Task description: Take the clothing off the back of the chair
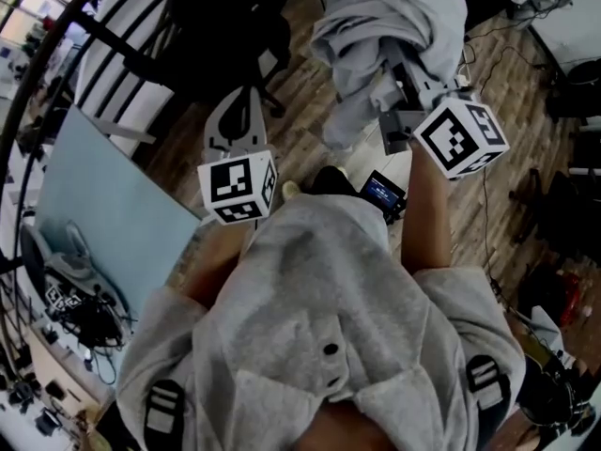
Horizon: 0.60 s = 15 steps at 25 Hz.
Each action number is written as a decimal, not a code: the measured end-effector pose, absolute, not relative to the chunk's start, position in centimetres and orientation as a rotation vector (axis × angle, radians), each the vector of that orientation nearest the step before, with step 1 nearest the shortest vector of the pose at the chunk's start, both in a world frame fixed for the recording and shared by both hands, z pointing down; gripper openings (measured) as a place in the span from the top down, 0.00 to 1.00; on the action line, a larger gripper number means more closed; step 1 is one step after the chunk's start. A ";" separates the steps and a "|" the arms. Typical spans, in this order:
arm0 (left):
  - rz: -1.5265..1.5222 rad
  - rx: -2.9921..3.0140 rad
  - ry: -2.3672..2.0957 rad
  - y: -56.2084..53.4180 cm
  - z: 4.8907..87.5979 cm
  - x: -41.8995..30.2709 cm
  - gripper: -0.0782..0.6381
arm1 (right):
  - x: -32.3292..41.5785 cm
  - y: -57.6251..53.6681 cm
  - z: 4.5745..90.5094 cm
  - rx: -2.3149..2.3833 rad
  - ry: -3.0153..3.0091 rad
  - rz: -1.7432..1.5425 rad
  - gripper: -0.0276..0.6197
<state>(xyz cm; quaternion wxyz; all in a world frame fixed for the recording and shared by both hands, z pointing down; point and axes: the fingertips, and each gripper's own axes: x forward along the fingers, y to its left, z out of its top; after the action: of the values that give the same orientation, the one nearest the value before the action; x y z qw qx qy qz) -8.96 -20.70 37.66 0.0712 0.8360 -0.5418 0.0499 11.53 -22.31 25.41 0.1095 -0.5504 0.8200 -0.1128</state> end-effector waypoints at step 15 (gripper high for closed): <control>0.168 2.587 -1.542 -20.0 37.0 -2.9 0.88 | 17.5 -18.9 27.0 -1.739 2.342 -0.315 0.73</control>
<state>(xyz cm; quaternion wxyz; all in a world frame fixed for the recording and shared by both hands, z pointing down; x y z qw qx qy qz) -2.87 -20.05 36.96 0.0625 0.8560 -0.5101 0.0557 17.50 -18.92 26.95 0.1035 -0.5895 0.7940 -0.1066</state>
